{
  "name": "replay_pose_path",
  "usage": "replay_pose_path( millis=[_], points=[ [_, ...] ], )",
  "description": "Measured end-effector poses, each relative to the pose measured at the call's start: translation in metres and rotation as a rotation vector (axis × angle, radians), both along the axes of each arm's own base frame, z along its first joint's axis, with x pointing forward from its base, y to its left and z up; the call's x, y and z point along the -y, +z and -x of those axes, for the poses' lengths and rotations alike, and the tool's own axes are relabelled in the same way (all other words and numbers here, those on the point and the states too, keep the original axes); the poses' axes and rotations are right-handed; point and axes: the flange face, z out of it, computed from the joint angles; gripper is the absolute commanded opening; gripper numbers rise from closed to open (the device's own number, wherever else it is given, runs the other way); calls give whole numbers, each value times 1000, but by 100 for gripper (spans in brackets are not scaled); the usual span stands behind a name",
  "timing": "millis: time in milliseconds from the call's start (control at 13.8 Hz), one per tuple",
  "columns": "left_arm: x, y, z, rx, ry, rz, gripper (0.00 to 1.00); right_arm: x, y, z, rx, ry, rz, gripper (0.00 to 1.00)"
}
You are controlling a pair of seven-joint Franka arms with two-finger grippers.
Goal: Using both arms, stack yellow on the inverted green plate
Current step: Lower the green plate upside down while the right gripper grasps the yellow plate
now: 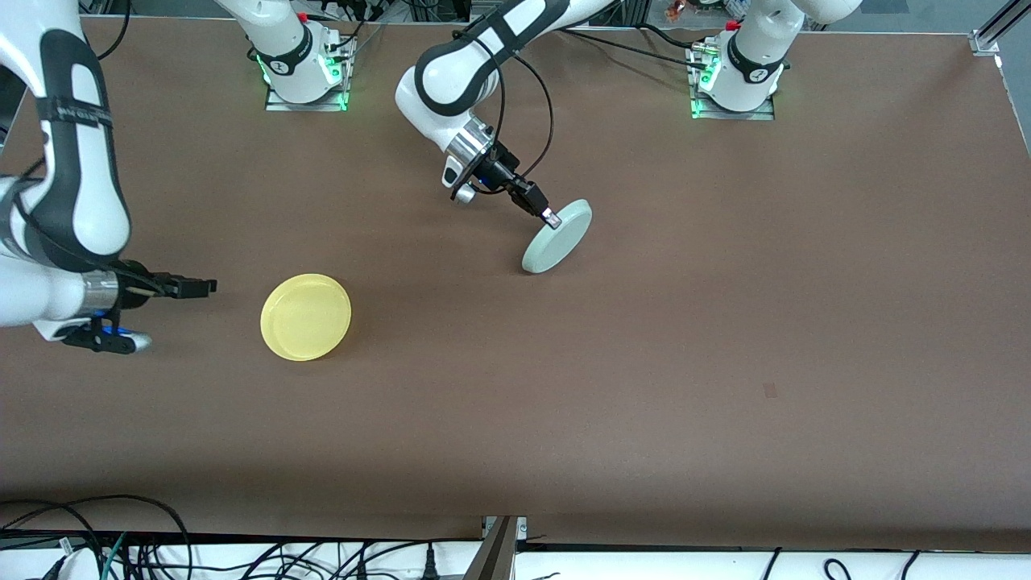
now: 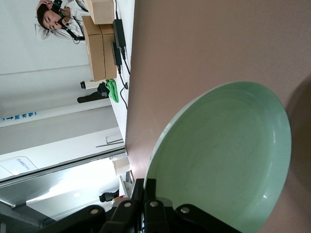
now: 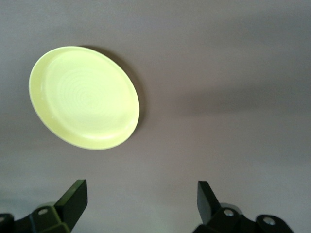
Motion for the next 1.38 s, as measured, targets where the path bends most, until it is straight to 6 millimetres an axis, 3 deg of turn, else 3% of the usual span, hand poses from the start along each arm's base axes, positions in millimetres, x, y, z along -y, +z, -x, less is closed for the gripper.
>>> replay_pose_path(
  millis=[290, 362, 435, 580, 870, 1014, 1159, 1377],
  points=[
    [4, 0, 8, 13, -6, 6, 0, -3, -56, -3, 21, -51, -48, 100],
    [6, -1, 10, 13, -10, 8, 18, -3, -67, -3, 34, -65, -57, 100],
    [7, 0, 11, 13, -15, 12, 25, -3, -76, -3, 42, -81, -70, 100],
    [18, -3, 15, -2, -62, 67, 100, -4, -91, -2, 50, -78, -89, 100],
    [33, -19, 24, -77, -84, 191, 100, -3, -121, 7, 74, -118, -124, 100],
    [37, -9, 17, -105, -31, 262, 100, -3, -130, 12, 73, -120, -126, 100],
    [43, 12, 1, -140, 67, 396, 100, -3, -134, 14, 66, -122, -126, 100],
    [41, 45, -46, -198, 205, 632, 100, -3, -141, 17, 56, -122, -125, 100]
  ],
)
